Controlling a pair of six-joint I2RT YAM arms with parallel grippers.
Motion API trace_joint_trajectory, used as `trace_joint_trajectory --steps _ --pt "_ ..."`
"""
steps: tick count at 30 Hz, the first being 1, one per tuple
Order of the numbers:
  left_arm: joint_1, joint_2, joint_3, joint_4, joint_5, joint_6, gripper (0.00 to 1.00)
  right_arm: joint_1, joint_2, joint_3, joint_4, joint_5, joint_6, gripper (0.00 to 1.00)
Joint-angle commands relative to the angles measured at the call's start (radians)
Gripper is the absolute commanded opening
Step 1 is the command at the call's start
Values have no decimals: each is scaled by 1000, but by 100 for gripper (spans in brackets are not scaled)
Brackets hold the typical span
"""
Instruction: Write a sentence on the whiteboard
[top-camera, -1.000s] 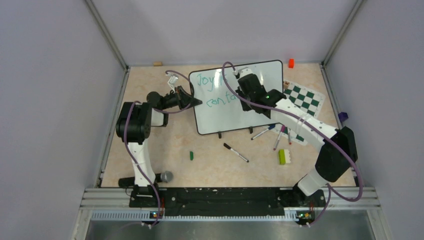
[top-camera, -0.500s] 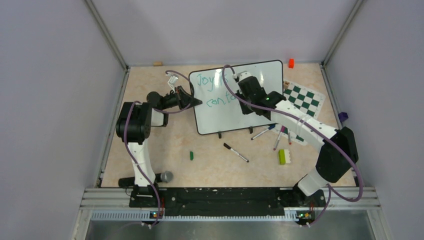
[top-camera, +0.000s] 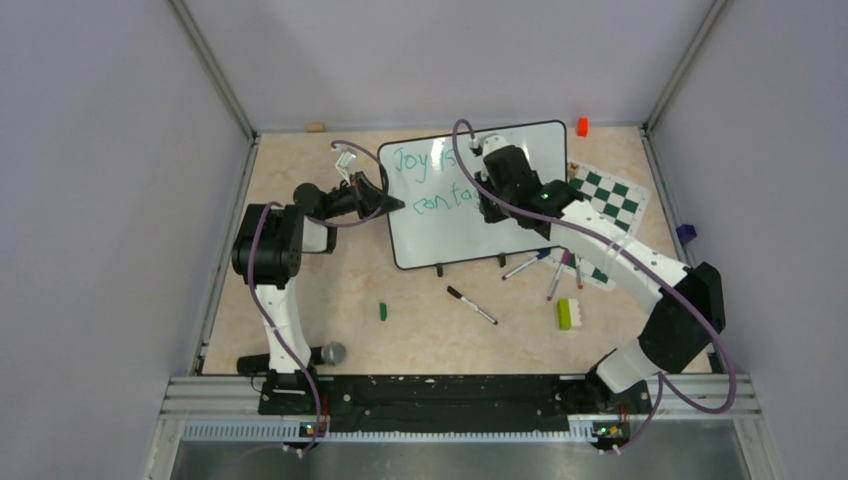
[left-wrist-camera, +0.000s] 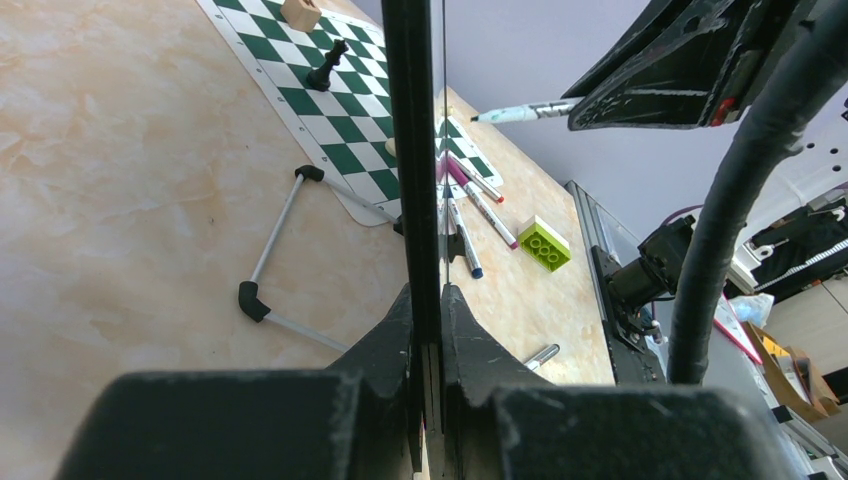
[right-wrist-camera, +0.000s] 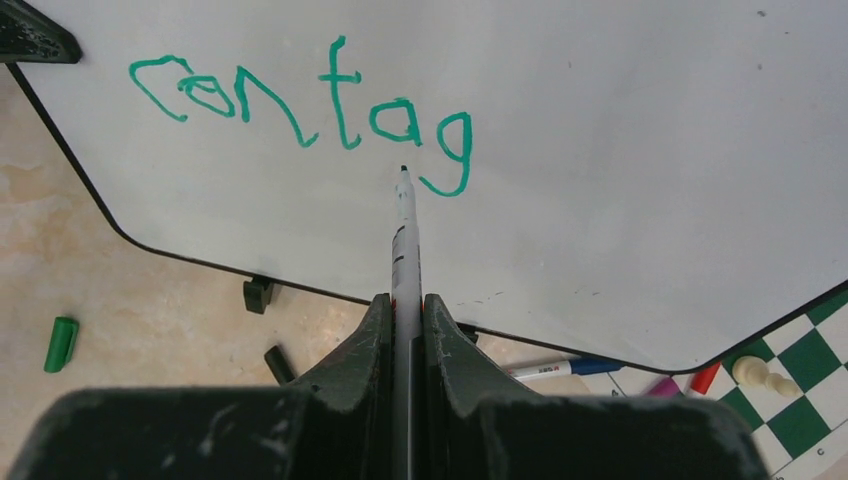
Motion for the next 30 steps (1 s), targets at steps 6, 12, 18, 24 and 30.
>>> trace_joint_trajectory --steps 6,12,18,24,30 --pt "-37 25 -15 100 192 117 0 -17 -38 69 35 133 5 0" --pt "-37 26 -13 100 191 117 0 -18 -19 87 60 182 -11 0" --pt "-37 27 -13 100 192 115 0 -17 12 106 69 214 -25 0" --pt "-36 28 -11 99 191 115 0 -17 34 111 69 241 -30 0" --pt "-36 29 -10 99 191 114 0 -17 48 114 80 243 -30 0"
